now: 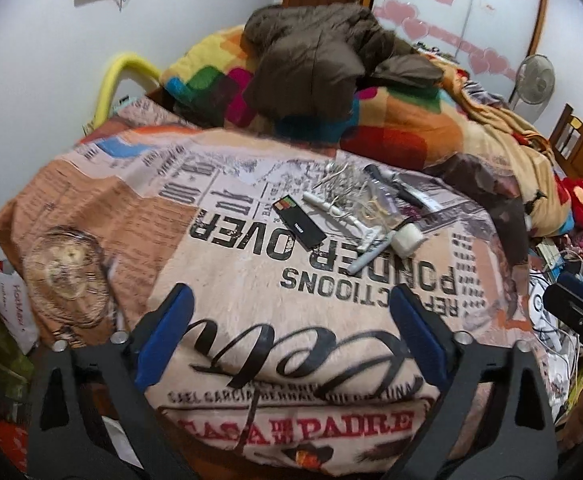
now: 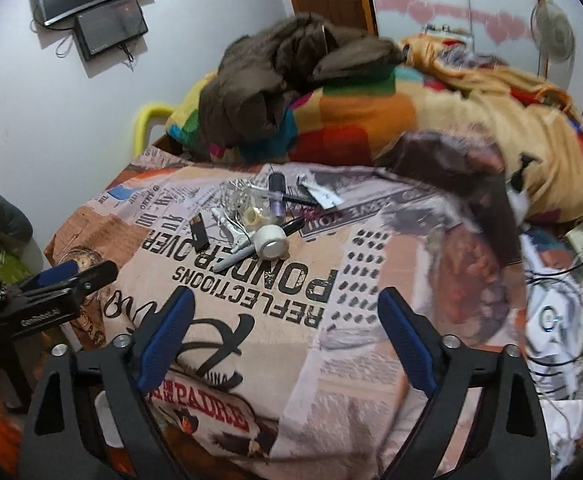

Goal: Collect trash
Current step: 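Grasp the black TRAINER card with the left tool while the right tool grasps the white tape roll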

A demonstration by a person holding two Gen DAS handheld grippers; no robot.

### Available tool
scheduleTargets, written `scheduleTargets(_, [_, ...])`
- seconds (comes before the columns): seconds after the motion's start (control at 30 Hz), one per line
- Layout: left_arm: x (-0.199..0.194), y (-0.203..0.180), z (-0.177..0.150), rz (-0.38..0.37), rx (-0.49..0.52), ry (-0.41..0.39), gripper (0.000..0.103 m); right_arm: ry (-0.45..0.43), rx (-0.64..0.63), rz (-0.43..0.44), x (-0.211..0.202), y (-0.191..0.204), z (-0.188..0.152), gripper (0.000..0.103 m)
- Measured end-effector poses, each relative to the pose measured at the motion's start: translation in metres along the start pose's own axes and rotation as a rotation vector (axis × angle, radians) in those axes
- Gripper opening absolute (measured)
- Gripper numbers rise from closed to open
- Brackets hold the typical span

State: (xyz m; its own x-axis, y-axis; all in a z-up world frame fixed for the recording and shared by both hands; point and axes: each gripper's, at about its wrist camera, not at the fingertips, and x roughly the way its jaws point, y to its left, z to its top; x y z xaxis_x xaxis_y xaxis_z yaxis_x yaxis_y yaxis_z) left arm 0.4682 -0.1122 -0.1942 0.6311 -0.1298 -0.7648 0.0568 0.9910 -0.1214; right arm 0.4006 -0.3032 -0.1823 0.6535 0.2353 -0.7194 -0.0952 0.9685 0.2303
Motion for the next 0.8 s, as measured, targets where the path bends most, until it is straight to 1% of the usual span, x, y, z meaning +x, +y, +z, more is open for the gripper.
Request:
scheduleTargets(0.03, [0.015, 0.002, 0.004, -0.014, -0.017, 0.021, 0.088, 0.018, 0.008, 0.013, 0.011, -0.001, 0.003, 0.076])
scheduleTargets(0.07, [0.023, 0.004, 0.006, -0.02, -0.027, 0.034, 0.084, 0.029, 0.013, 0.023, 0.019, -0.001, 0.006, 0.073])
scheduleTargets(0.1, [0.039, 0.008, 0.01, -0.03, -0.052, 0.06, 0.083, 0.043, 0.018, 0.034, 0.029, -0.002, 0.008, 0.072])
scheduleTargets(0.13, [0.051, 0.011, 0.013, -0.045, -0.076, 0.08, 0.079, 0.053, 0.021, 0.043, 0.037, -0.003, 0.011, 0.07])
scheduleTargets(0.17, [0.062, 0.013, 0.016, -0.058, -0.095, 0.098, 0.075, 0.06, 0.021, 0.051, 0.045, -0.003, 0.013, 0.066])
scheduleTargets(0.23, [0.082, 0.017, 0.021, -0.072, -0.124, 0.129, 0.068, 0.079, 0.02, 0.064, 0.061, -0.003, 0.017, 0.062])
scheduleTargets(0.33, [0.108, 0.02, 0.028, -0.075, -0.151, 0.148, 0.06, 0.105, 0.035, 0.086, 0.083, -0.004, 0.023, 0.06])
scheduleTargets(0.4, [0.122, 0.021, 0.033, -0.088, -0.172, 0.159, 0.058, 0.126, 0.053, 0.1, 0.097, -0.005, 0.027, 0.055])
scheduleTargets(0.47, [0.132, 0.02, 0.037, -0.1, -0.18, 0.167, 0.051, 0.141, 0.068, 0.109, 0.108, -0.006, 0.03, 0.048])
scheduleTargets(0.67, [0.15, 0.008, 0.05, -0.105, -0.171, 0.154, 0.049, 0.169, 0.099, 0.121, 0.129, -0.011, 0.033, 0.045])
scheduleTargets(0.7, [0.152, 0.005, 0.051, -0.083, -0.159, 0.141, 0.048, 0.173, 0.1, 0.12, 0.131, -0.011, 0.033, 0.044])
scheduleTargets(0.73, [0.153, 0.003, 0.053, -0.067, -0.15, 0.135, 0.047, 0.178, 0.101, 0.12, 0.133, -0.012, 0.033, 0.04])
scheduleTargets(0.8, [0.155, -0.002, 0.054, -0.036, -0.127, 0.122, 0.046, 0.19, 0.108, 0.126, 0.138, -0.013, 0.031, 0.038])
